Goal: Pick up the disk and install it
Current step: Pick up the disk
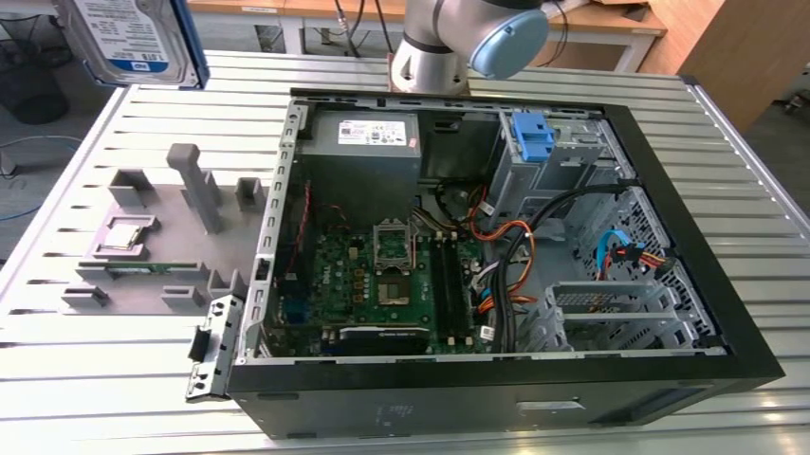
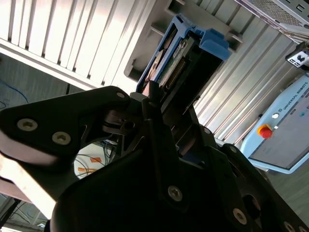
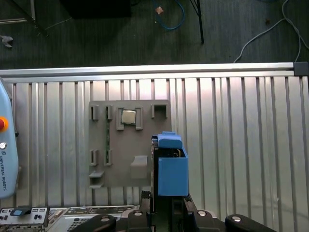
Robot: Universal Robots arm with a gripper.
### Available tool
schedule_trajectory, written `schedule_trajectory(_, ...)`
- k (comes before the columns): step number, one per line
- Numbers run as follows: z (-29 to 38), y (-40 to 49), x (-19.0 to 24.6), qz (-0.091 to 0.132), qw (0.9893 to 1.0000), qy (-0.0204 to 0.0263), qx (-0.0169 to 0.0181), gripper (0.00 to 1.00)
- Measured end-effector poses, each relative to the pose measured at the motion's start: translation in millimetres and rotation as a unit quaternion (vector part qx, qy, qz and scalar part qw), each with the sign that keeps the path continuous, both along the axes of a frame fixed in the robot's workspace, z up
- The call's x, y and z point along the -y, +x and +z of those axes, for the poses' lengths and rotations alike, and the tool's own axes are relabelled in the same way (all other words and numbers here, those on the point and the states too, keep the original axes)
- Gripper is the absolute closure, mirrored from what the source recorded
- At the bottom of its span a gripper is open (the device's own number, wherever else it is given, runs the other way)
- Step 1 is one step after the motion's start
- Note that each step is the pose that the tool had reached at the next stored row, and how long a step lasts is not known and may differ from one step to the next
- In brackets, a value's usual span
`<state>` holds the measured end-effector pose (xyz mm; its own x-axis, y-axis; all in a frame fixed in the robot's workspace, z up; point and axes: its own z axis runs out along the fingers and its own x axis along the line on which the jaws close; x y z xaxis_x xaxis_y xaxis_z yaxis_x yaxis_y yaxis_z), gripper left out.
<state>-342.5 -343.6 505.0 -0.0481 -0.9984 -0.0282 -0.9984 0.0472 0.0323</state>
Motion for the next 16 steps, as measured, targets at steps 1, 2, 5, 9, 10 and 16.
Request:
schedule_trajectory(1, 0.0, 0.6, 0.0, 0.0, 1.0, 0.0, 0.0, 0.65)
schedule_trajectory(2, 0.0, 1.2, 0.0, 0.0, 1.0, 0.0, 0.0, 0.65)
schedule_trajectory(5, 0.0, 3.5, 0.0, 0.0, 1.0, 0.0, 0.0, 0.65)
schedule_trajectory(9, 0.0, 7.4, 0.0, 0.0, 1.0, 0.0, 0.0, 0.65)
schedule_trajectory(10, -0.1, 8.5, 0.0, 0.0, 1.0, 0.0, 0.0, 0.65)
schedule_trajectory(16, 0.0, 15.6, 0.0, 0.0, 1.0, 0.0, 0.0, 0.65)
